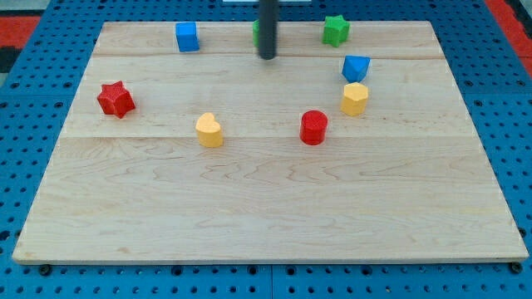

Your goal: Slide the red star vertically below the blue cube

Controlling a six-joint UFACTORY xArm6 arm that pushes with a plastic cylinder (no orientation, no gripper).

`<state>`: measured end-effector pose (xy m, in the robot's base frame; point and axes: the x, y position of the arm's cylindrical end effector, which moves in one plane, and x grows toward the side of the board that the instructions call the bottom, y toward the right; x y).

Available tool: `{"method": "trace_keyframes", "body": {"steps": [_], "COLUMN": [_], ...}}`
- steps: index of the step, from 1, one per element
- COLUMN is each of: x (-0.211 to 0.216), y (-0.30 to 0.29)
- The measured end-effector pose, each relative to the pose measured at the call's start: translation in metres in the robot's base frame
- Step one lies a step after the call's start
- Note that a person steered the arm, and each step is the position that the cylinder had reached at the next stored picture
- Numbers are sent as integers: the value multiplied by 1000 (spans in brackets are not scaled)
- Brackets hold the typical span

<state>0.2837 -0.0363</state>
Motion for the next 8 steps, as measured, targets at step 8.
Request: {"method": "trace_keyframes", "body": {"steps": [8], "x": [91], "y": [-181]}}
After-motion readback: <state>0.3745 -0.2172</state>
